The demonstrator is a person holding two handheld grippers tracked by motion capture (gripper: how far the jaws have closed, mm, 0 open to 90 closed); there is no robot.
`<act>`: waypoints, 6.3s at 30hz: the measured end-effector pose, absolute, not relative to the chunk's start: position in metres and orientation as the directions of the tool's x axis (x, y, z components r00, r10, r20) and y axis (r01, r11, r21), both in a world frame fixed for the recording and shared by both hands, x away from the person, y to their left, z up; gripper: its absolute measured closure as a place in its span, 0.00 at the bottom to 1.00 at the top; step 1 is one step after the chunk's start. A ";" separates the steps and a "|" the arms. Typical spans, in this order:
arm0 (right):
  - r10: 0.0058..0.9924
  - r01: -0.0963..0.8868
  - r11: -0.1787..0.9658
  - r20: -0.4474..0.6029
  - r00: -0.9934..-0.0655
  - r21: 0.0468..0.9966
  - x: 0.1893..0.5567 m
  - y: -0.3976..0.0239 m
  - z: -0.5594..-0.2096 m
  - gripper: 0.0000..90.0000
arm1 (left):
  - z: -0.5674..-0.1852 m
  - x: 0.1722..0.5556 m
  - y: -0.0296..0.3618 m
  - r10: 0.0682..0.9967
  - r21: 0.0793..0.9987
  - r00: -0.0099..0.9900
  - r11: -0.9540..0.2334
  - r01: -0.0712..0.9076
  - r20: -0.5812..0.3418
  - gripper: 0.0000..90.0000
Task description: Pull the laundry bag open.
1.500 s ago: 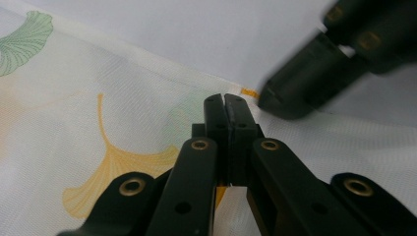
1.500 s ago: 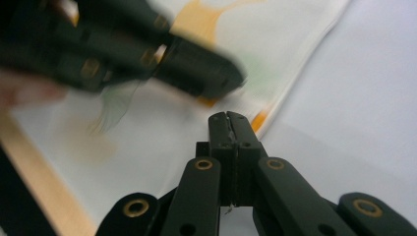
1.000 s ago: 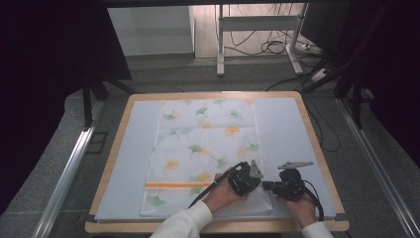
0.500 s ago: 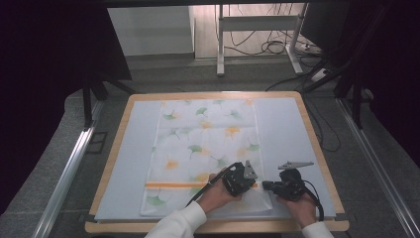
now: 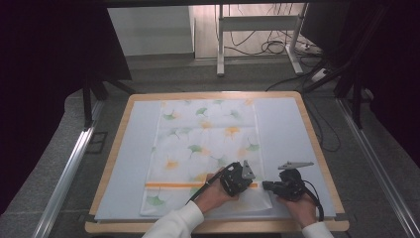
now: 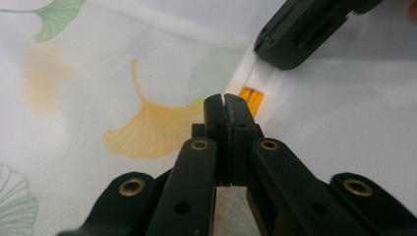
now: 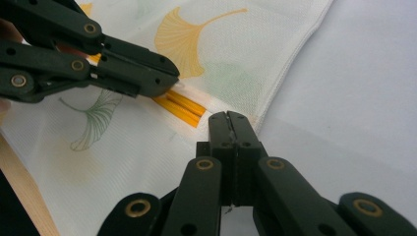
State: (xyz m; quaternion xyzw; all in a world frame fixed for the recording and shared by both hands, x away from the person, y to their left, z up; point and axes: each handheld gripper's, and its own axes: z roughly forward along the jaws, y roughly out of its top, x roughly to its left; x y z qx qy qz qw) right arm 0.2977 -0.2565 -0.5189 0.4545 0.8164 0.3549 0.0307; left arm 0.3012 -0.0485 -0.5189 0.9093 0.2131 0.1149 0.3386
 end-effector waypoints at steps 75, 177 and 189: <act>0.761 0.719 0.337 0.273 -0.588 0.608 0.298 -0.257 -0.519 1.00 | -0.523 0.293 0.039 0.573 0.667 0.819 -0.600 0.443 -0.028 1.00; 0.759 0.720 0.337 0.277 -0.589 0.607 0.298 -0.257 -0.519 1.00 | -0.523 0.281 0.122 0.685 0.610 0.729 -0.578 0.542 0.001 1.00; 0.759 0.720 0.336 0.279 -0.589 0.607 0.298 -0.257 -0.519 1.00 | -0.524 0.277 0.135 0.703 0.612 0.711 -0.562 0.557 -0.002 1.00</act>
